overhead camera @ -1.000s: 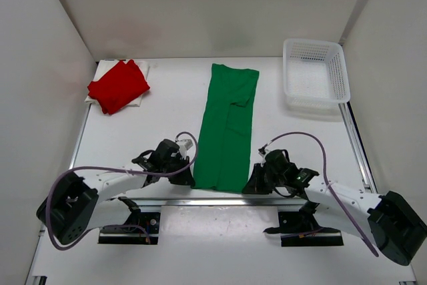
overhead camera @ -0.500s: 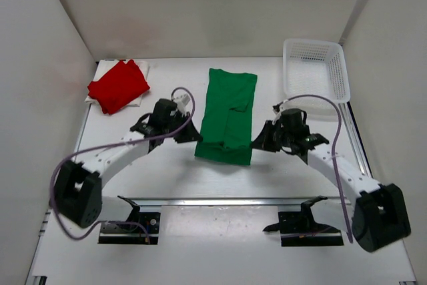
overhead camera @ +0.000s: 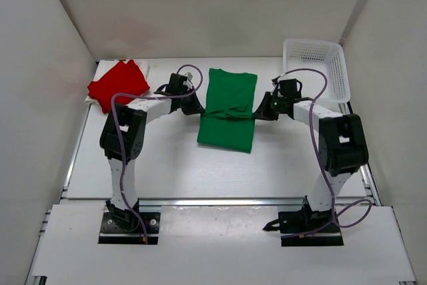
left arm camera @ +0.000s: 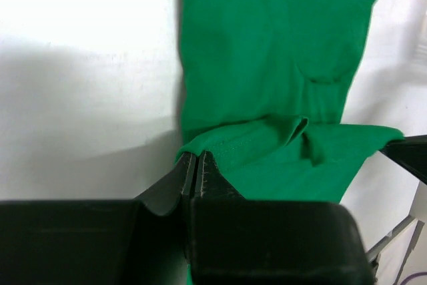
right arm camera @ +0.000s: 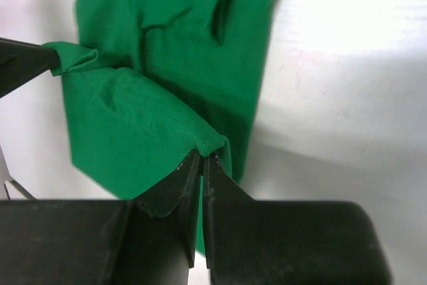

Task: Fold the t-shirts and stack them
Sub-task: Fold the folded rectangular tshirt in 1/3 of the way

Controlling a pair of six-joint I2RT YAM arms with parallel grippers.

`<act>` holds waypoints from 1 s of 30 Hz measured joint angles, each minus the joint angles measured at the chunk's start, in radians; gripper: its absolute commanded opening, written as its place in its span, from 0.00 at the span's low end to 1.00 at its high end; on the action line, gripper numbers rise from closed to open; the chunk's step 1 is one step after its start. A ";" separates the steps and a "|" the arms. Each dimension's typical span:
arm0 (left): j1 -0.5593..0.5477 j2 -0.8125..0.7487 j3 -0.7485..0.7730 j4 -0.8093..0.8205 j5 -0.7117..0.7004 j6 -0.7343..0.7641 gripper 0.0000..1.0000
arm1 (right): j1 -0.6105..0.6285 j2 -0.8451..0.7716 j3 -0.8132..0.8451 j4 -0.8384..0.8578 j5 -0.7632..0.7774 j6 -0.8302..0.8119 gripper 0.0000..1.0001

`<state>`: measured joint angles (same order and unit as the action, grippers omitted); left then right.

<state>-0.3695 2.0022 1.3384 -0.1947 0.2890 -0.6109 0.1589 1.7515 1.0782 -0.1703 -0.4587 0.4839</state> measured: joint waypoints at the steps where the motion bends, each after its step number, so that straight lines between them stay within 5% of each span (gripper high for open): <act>1: 0.000 0.025 0.020 0.001 0.002 -0.004 0.08 | -0.002 0.035 0.021 -0.001 -0.003 -0.001 0.00; 6: -0.002 0.081 0.066 0.023 0.010 -0.027 0.30 | -0.005 0.121 0.066 -0.006 -0.002 -0.003 0.09; 8: 0.000 0.076 0.060 0.051 0.011 -0.044 0.43 | -0.005 0.132 0.093 -0.024 0.002 -0.006 0.25; 12: 0.004 -0.002 -0.021 0.116 0.011 -0.081 0.42 | -0.003 0.099 0.116 -0.032 0.036 -0.021 0.38; 13: 0.005 -0.039 -0.054 0.126 0.010 -0.087 0.42 | -0.001 0.072 0.104 -0.029 0.051 -0.023 0.36; 15: 0.003 -0.124 -0.129 0.159 0.007 -0.098 0.39 | 0.010 -0.012 0.050 -0.007 0.082 -0.029 0.13; 17: 0.001 -0.221 -0.226 0.228 0.008 -0.116 0.37 | 0.029 -0.098 -0.005 0.005 0.100 -0.032 0.00; 21: -0.043 -0.339 -0.415 0.339 0.008 -0.140 0.35 | 0.131 -0.124 -0.032 0.053 0.102 -0.040 0.00; 30: -0.088 -0.261 -0.611 0.435 0.057 -0.139 0.33 | 0.303 -0.061 -0.199 0.117 0.122 -0.035 0.00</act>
<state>-0.4576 1.7412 0.7273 0.2398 0.3462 -0.7502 0.4614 1.6909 0.8791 -0.0528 -0.3367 0.4492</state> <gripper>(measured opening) 0.327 0.004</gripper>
